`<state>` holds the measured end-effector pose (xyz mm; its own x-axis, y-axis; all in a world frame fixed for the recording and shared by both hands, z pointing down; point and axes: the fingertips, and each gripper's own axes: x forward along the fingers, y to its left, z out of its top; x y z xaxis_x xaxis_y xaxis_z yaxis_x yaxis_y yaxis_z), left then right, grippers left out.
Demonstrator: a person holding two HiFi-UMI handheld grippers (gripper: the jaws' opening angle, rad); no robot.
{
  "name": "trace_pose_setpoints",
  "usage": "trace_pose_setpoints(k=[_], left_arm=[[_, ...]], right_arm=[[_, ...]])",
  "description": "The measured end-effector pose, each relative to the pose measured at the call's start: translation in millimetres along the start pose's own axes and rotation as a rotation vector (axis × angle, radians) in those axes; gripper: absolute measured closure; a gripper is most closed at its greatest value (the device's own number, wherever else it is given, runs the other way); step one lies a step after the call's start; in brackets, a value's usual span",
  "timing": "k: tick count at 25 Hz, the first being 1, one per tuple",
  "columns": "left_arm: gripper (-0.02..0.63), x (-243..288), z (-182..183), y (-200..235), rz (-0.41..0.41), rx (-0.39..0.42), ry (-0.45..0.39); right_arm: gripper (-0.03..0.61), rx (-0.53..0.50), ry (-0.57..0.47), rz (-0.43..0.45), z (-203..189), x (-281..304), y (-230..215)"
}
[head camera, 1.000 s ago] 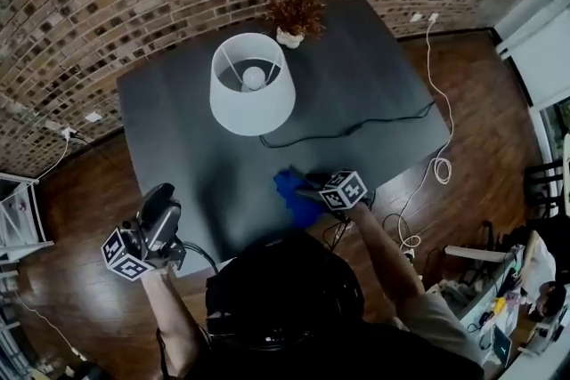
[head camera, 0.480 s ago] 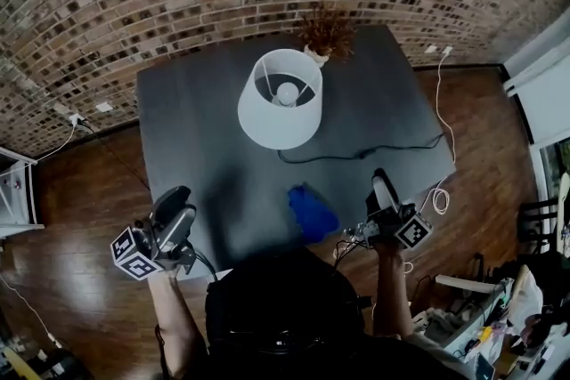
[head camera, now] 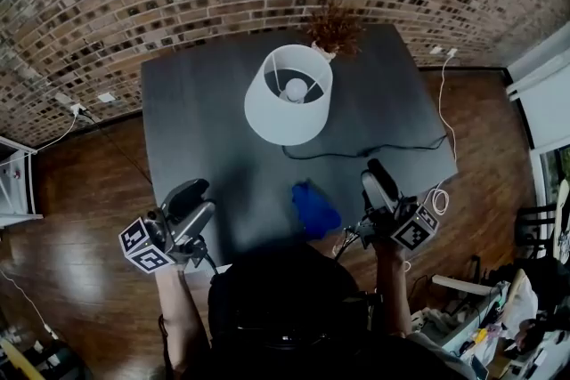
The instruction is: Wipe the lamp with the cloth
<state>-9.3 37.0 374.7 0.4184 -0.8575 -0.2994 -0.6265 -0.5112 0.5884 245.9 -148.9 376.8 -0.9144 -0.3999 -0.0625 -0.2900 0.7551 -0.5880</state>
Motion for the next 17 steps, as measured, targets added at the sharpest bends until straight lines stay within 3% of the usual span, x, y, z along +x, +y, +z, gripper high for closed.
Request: trace_pose_setpoints(k=[17], left_arm=[[0.481,-1,25,-6,-0.028,0.011,-0.069]], right_arm=[[0.367,-0.02,0.035,0.078,-17,35,26]])
